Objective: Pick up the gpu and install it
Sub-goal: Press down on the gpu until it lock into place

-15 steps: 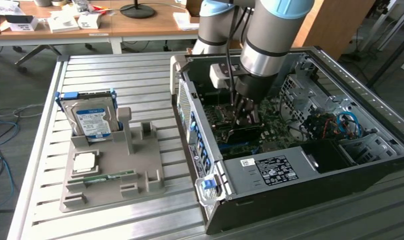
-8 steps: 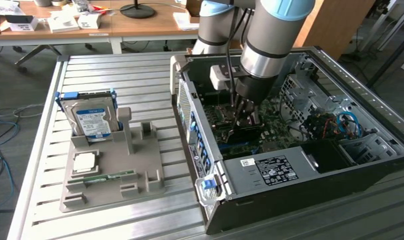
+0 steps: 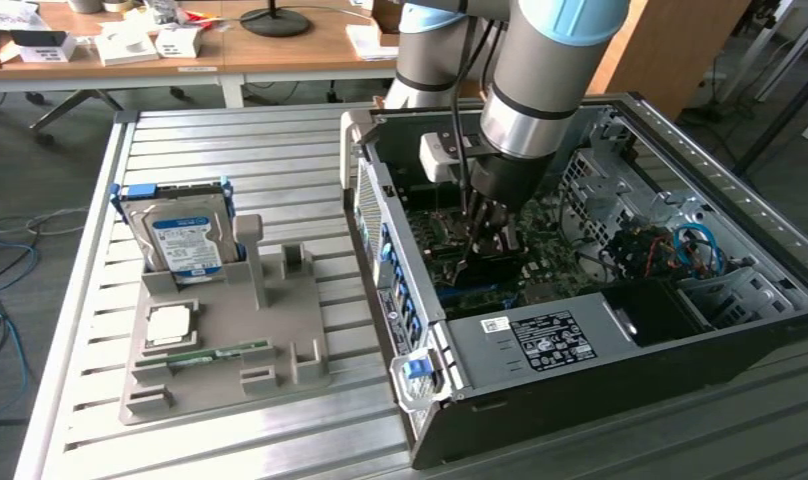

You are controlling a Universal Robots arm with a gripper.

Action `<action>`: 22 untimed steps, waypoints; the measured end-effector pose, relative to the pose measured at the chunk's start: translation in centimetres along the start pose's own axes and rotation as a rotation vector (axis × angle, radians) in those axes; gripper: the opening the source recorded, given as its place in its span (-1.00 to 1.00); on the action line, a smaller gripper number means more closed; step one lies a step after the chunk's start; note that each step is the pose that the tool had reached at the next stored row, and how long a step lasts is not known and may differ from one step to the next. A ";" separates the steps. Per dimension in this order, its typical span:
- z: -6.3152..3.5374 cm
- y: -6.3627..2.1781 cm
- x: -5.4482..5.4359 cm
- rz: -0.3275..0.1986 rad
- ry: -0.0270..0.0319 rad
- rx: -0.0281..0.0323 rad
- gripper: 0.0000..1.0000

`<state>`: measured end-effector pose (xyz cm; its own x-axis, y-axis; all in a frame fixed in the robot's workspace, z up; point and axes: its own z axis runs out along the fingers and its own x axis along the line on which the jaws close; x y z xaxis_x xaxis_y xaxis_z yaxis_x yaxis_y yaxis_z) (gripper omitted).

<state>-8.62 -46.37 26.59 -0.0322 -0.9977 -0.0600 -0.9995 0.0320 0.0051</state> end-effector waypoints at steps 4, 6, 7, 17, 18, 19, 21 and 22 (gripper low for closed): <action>0.00 0.00 0.0 0.000 -0.0001 0.0000 -0.79; 0.00 0.00 0.0 0.000 0.0000 0.0000 -0.79; 0.00 0.00 0.0 0.000 -0.0001 0.0000 -0.79; 0.01 0.00 -0.1 0.000 -0.0001 0.0000 -0.79; 0.01 0.00 -0.1 0.000 0.0000 0.0000 -0.79; 0.01 0.00 -0.1 0.000 0.0000 0.0000 -0.79; 0.00 0.00 -0.1 0.000 0.0000 -0.0001 -0.79; 0.01 0.00 -0.1 0.000 0.0000 0.0000 -0.79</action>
<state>-8.62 -46.26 26.59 -0.0322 -0.9977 -0.0599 -0.9995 0.0320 0.0051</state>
